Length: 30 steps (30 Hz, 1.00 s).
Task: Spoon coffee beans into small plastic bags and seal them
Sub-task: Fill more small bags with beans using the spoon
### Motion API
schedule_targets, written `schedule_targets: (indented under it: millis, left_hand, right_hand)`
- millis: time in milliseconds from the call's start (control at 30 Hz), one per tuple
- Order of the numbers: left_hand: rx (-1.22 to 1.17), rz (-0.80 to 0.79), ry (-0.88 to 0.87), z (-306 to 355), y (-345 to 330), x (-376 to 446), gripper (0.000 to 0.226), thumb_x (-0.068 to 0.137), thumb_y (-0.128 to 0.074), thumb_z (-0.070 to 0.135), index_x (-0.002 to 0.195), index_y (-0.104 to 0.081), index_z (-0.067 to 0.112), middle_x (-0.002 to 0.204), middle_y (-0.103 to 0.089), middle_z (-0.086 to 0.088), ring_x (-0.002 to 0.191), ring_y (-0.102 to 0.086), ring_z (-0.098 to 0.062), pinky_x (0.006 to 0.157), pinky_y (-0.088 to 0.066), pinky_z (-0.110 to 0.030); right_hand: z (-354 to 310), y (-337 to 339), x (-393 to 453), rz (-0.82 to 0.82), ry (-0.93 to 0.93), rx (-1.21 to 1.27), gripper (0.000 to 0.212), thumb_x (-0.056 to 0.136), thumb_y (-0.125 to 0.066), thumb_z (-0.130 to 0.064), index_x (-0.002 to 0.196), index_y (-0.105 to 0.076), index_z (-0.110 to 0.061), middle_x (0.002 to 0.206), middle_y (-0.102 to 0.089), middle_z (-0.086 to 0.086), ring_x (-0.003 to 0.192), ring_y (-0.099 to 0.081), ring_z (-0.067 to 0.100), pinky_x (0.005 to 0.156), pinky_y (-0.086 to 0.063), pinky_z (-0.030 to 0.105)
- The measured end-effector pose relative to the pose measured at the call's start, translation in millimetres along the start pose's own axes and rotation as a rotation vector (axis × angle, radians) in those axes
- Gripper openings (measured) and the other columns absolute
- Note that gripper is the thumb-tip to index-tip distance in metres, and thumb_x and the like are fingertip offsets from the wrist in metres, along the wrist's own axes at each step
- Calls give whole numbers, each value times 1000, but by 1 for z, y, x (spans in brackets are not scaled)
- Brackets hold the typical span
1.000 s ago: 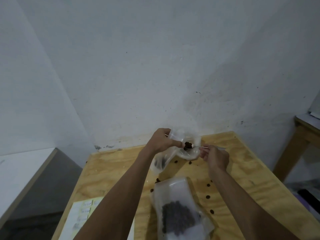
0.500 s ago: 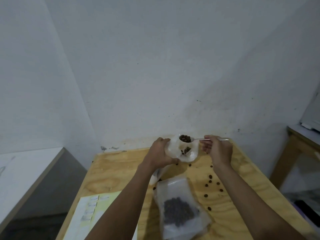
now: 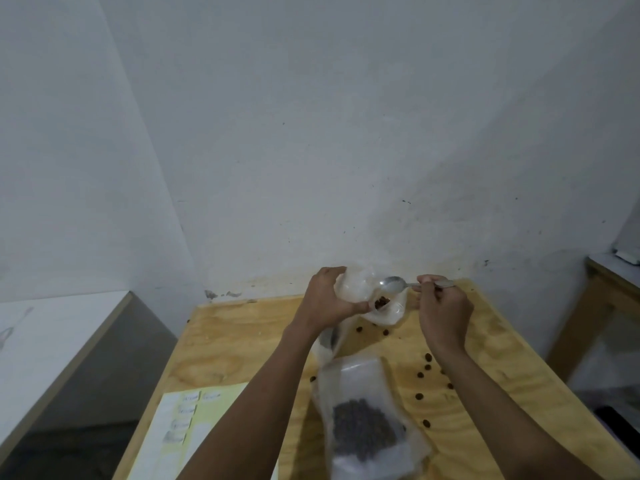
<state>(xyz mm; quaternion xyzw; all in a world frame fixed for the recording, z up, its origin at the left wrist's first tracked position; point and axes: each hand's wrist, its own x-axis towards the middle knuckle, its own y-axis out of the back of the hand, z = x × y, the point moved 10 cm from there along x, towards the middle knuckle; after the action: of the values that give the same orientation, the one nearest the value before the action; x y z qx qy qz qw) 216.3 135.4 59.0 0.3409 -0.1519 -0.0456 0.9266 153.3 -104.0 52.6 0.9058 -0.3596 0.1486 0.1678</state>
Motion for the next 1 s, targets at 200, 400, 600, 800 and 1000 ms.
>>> schedule_targets:
  millis: [200,400,600,800,1000]
  left_hand:
    - [-97,-152,88,0,-28,28,68,70,-92,36,129,-65,17,123,-55,11,114,-50,-10,91,-40,-28]
    - [-104,-237,158,-11,-54,45,33,68,-92,38,74,-59,31,73,-58,16,68,-55,-1,57,-39,-17]
    - [-240,-188,187,-10,-62,60,51,61,-89,49,76,-65,7,73,-62,5,64,-56,-9,60,-41,-24]
    - [-372,-109,156,7,-72,76,93,47,-91,67,100,-65,-5,85,-64,-12,74,-61,-23,66,-43,-37]
    - [-391,-138,163,12,-82,82,89,48,-92,63,98,-64,-6,82,-60,-6,74,-58,-19,66,-45,-38]
  right_hand:
    - [23,-24,1,-130,77,-192,24,102,-59,-16,111,-78,-5,98,-78,10,83,-70,22,70,-43,22]
    - [44,-35,-4,-192,106,-227,25,100,-61,-12,120,-76,-12,105,-78,7,88,-73,22,77,-50,22]
    - [70,-30,3,-87,-124,-17,21,100,-61,-18,100,-81,-12,79,-75,1,74,-70,21,71,-60,40]
    - [110,-40,1,-92,-522,255,19,96,-61,-10,85,-76,-8,77,-76,10,64,-69,23,66,-60,37]
    - [119,-49,-3,-104,-720,419,11,89,-61,1,87,-72,1,77,-76,20,65,-66,27,59,-56,34]
